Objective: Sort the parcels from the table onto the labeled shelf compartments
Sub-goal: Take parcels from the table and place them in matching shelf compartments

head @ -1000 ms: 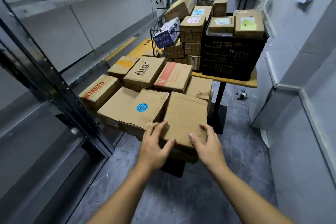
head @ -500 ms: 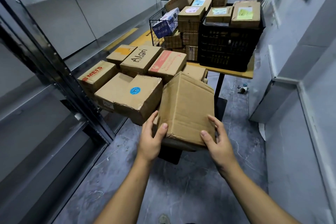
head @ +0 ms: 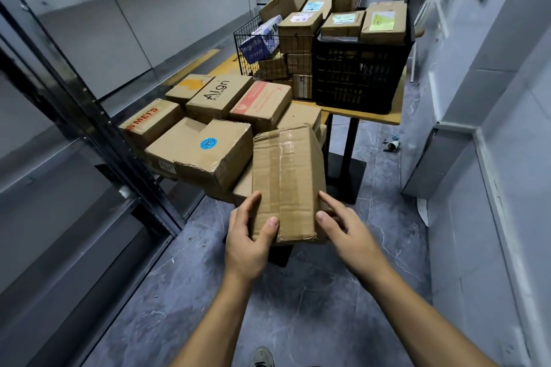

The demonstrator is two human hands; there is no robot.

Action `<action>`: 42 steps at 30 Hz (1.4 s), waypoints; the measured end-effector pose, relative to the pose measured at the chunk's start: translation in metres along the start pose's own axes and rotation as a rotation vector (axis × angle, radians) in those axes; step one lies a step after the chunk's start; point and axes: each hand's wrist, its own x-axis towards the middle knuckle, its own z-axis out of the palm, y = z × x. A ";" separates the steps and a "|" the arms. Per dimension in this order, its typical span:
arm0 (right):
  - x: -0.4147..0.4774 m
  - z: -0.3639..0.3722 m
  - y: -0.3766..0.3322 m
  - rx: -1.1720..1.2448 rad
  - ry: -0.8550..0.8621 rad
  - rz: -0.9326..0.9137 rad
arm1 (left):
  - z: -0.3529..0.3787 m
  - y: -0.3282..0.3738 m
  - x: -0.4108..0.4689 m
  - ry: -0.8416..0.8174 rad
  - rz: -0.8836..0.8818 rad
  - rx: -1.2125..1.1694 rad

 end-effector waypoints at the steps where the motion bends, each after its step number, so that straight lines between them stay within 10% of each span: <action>1: -0.001 0.002 -0.001 0.049 -0.024 0.003 | 0.002 0.002 -0.001 0.011 0.012 0.018; 8: -0.002 0.014 0.004 0.127 0.107 0.020 | 0.005 0.011 -0.007 -0.047 0.138 0.071; 22: -0.011 0.008 0.011 0.651 -0.066 0.091 | -0.028 0.008 -0.008 -0.096 -0.144 -0.089; 33: -0.023 0.034 -0.007 0.038 -0.105 -0.284 | -0.077 0.011 -0.054 0.218 0.013 0.139; 42: -0.045 0.105 -0.058 0.129 -0.462 -0.220 | -0.146 0.014 -0.114 0.475 0.023 0.377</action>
